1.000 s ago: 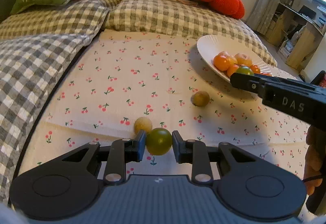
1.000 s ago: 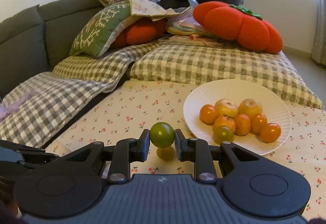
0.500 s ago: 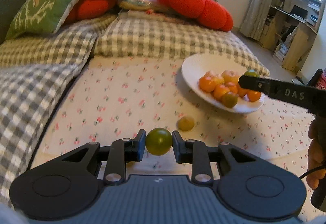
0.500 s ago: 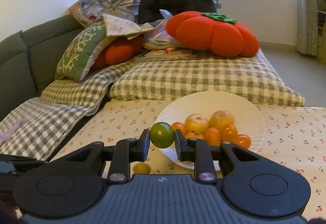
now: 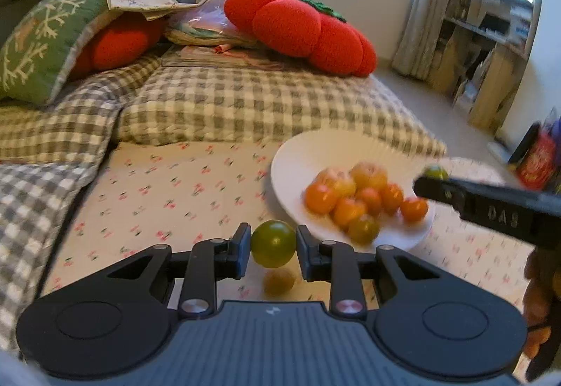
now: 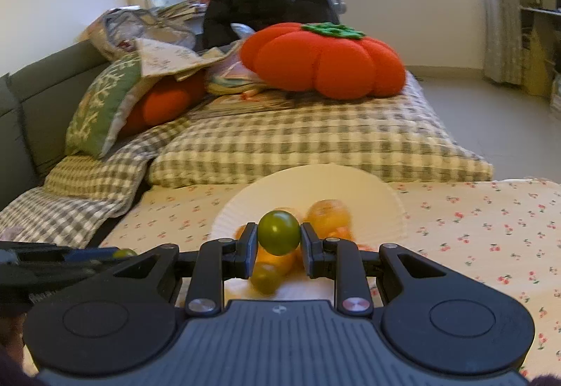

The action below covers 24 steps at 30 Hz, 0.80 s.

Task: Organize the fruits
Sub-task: 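Lower both green fruits onto the plate and open both tools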

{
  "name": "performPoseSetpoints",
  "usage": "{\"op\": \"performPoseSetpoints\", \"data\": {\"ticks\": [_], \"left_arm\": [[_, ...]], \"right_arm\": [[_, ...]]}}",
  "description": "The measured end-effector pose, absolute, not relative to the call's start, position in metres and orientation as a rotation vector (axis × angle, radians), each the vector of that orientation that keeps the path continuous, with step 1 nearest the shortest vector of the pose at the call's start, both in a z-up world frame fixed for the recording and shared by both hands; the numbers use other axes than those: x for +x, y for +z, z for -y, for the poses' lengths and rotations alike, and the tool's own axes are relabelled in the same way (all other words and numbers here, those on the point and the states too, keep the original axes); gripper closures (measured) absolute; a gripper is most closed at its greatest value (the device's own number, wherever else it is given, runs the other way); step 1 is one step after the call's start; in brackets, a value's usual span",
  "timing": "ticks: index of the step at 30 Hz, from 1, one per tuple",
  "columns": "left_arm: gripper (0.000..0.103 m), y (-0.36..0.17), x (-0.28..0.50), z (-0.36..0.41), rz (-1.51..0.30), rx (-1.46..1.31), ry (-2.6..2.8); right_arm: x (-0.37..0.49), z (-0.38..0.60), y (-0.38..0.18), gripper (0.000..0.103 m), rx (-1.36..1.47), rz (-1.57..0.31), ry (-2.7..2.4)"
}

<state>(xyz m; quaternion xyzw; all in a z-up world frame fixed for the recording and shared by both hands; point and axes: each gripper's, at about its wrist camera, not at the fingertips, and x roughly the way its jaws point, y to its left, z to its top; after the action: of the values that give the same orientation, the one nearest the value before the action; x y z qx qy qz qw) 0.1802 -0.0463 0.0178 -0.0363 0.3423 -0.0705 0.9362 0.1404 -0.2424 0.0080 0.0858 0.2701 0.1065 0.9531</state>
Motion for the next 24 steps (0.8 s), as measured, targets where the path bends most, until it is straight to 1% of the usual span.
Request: {"op": "performPoseSetpoints", "data": {"ticks": [9,16,24], "left_arm": [[0.087,0.009,0.218,0.021,-0.747,-0.315,-0.230],[0.087,0.006,0.247,0.046,-0.724,-0.277,-0.264],[0.086,-0.008,0.293,0.067,-0.745,-0.271,-0.266]], "right_arm": [[0.159,0.270,-0.003,0.080,0.283,-0.568,0.194],[0.176,0.276,-0.014,0.080,0.288,-0.602,0.190],[0.201,0.298,-0.034,0.080,0.395,-0.650,0.159]]}}
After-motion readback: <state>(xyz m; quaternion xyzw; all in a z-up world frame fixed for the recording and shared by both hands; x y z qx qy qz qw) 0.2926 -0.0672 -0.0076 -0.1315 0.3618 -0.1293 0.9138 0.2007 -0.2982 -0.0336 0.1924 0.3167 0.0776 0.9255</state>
